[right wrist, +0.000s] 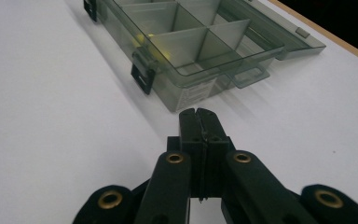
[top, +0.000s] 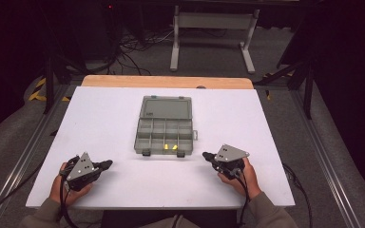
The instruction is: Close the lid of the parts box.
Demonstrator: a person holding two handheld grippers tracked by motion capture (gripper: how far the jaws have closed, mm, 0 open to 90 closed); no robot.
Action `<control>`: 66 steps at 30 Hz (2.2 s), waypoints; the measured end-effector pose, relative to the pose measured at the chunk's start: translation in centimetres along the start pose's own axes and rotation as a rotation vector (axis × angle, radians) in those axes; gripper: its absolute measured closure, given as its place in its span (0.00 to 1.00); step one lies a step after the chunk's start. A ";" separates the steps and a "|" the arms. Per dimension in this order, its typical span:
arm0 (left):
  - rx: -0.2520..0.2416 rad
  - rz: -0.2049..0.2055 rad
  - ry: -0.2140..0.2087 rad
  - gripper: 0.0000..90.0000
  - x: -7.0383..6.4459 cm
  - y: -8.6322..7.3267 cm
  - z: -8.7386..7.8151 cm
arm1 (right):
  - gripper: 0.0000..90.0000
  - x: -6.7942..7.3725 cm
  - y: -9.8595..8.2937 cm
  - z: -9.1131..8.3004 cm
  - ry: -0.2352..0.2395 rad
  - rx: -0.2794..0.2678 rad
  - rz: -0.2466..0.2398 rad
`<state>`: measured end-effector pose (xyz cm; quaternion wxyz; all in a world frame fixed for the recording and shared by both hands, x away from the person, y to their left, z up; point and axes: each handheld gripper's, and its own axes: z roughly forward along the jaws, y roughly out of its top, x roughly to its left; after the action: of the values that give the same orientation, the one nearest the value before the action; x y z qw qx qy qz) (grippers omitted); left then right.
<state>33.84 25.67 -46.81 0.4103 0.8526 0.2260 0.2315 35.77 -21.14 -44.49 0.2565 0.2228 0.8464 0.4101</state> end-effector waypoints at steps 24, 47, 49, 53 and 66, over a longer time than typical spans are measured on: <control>0.034 0.039 0.038 0.99 8.2 6.5 4.3 | 1.00 -7.4 3.1 2.1 -0.119 0.062 0.041; 0.115 -0.022 0.058 1.00 12.6 10.7 11.6 | 1.00 -13.3 7.2 9.8 -0.150 0.178 0.118; 0.132 -0.031 0.063 1.00 12.8 10.8 12.5 | 1.00 -13.2 6.8 10.8 -0.137 0.203 0.124; 0.157 -0.058 0.076 1.00 12.9 10.4 14.1 | 1.00 -13.1 6.0 12.4 -0.145 0.257 0.130; 0.246 -0.047 0.048 1.00 12.2 9.8 17.0 | 1.00 -12.4 5.6 14.8 -0.070 0.302 0.085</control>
<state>55.25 17.07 -45.85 0.3023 0.8852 0.2823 0.2129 55.33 -16.69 -44.75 0.2321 0.3086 0.8787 0.2808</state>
